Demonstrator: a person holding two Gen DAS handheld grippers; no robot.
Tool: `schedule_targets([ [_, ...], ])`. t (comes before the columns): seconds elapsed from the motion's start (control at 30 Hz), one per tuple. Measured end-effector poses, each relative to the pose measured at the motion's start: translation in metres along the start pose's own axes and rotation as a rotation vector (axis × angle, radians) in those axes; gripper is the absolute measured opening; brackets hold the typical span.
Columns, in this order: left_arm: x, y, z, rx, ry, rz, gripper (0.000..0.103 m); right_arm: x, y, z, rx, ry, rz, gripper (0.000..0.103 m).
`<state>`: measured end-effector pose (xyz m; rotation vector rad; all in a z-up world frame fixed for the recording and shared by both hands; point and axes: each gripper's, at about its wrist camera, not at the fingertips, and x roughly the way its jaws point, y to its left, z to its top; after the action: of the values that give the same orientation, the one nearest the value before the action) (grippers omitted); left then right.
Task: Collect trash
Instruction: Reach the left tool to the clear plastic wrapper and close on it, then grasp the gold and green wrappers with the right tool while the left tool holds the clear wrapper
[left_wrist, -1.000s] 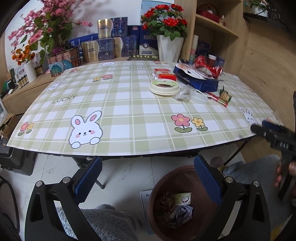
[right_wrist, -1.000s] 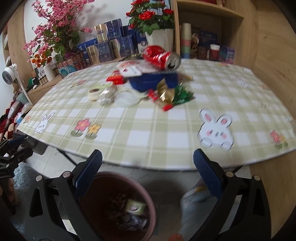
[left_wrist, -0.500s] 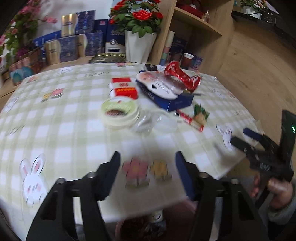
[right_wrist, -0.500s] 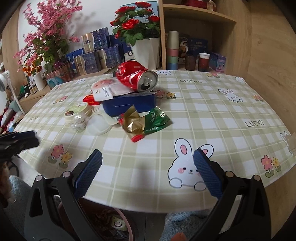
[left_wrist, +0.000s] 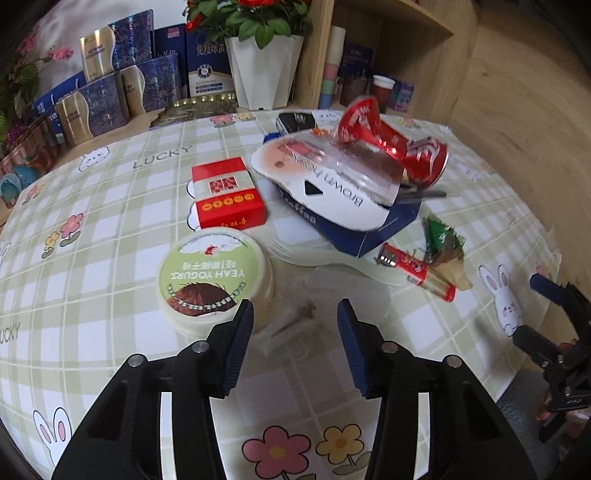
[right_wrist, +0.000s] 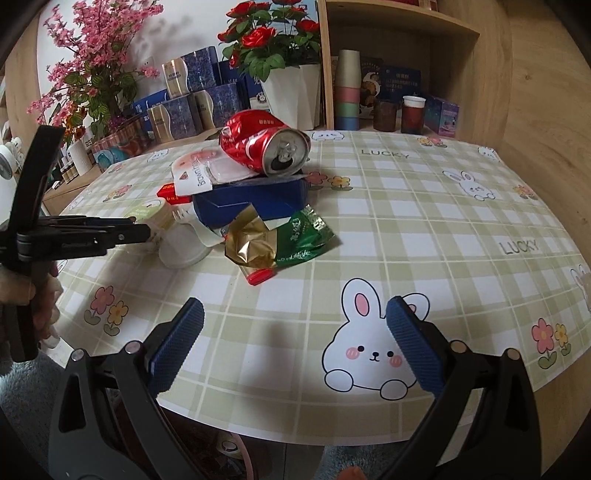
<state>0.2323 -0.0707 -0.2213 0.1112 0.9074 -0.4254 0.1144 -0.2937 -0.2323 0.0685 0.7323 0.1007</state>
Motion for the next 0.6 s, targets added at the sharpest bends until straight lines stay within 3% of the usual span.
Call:
schedule_targets([
  [0.1,0.004,-0.003,-0.004,0.015,0.007,-0.005,0.044,0.002,0.001,0.001,-0.016,-0.001,-0.004,0.097],
  [0.13,0.005,-0.003,-0.007,0.020,0.007,-0.006,0.040,0.003,0.002,0.001,-0.024,0.000,-0.005,0.097],
  [0.17,0.005,-0.003,-0.008,0.023,0.008,-0.005,0.023,0.004,0.003,0.002,-0.028,0.000,-0.006,0.097],
  [0.27,-0.004,-0.002,-0.010,0.029,-0.010,-0.017,0.012,0.002,0.007,0.005,-0.055,-0.011,0.008,0.097],
  [0.43,-0.024,-0.003,-0.019,0.023,-0.035,-0.066,0.009,-0.002,0.021,0.012,-0.151,-0.043,0.016,0.097],
  [0.6,-0.042,0.002,-0.031,-0.054,-0.049,-0.098,0.009,0.005,0.021,0.020,-0.137,-0.036,0.028,0.097],
])
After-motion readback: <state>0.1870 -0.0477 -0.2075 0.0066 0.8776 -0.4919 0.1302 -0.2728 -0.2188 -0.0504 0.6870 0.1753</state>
